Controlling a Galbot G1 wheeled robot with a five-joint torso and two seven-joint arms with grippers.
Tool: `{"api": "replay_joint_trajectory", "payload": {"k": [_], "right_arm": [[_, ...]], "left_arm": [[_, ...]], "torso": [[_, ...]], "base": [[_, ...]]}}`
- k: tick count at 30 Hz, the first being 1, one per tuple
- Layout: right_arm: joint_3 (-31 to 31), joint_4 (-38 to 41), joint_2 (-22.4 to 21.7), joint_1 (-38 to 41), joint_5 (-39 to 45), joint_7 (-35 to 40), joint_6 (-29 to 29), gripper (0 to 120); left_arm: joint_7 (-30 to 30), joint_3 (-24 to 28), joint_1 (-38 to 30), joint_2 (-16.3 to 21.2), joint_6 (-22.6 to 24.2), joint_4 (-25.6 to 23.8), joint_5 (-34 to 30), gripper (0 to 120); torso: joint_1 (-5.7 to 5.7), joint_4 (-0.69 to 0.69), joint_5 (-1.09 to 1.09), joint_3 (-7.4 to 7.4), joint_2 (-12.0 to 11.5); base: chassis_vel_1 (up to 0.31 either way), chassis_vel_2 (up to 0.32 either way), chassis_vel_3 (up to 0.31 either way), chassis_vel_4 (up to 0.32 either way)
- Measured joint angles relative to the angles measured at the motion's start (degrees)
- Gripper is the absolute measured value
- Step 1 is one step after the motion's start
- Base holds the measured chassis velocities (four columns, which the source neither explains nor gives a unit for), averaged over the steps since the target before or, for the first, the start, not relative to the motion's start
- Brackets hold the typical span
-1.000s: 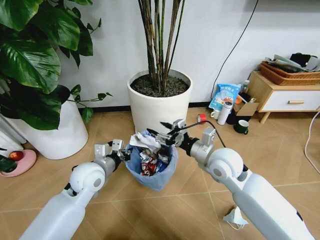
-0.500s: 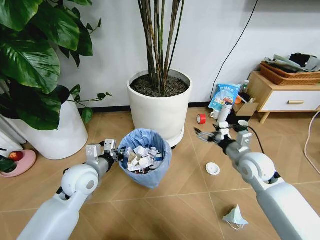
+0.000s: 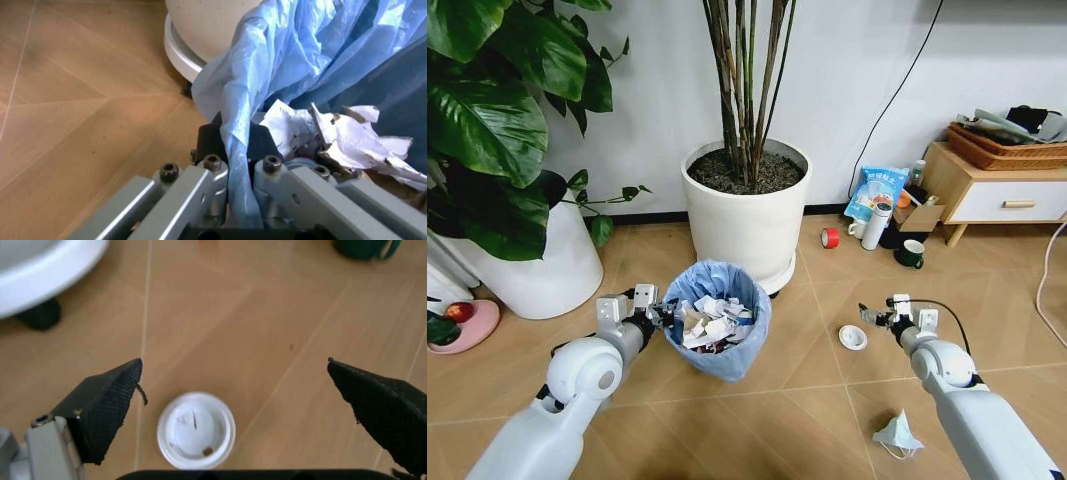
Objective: Pick up the trash bin and place the garbage on the floor into it.
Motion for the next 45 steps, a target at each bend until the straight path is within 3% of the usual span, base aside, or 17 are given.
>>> {"api": "replay_joint_trajectory", "payload": {"k": [6,20,35,45], "right_arm": [[-2.02,-11.56,3.11,4.18,-0.87,-1.69,1.59,100],[-1.74,-29.02,10.39,15.02,-6.66,-1.68,4.21,100],[1.21,-36.04,11.66,18.57,-9.75,-1.37,4.17,100],[1.79,-36.16,11.8,18.21,-9.94,-2.12,4.31,100]], "left_arm": [[0.12,0.31,0.2,-0.56,-0.15,-0.03,0.61,0],[0.66,0.29,0.39,0.02,-0.33,0.07,0.68,0],[1.09,0.78,-0.72,-0.18,-0.43,1.41,0.76,0],[1.12,1.08,-1.06,-0.34,-0.43,1.64,0.77,0]], "torso": [[0.0,-0.01,0.0,0.0,0.0],[0.0,0.01,0.01,0.01,0.0],[0.0,0.0,-0.02,0.0,0.0],[0.0,-0.01,0.0,-0.01,0.0]], "base": [[0.0,0.0,0.0,0.0],[0.0,0.0,0.0,0.0],[0.0,0.0,0.0,0.0],[0.0,0.0,0.0,0.0]]}}
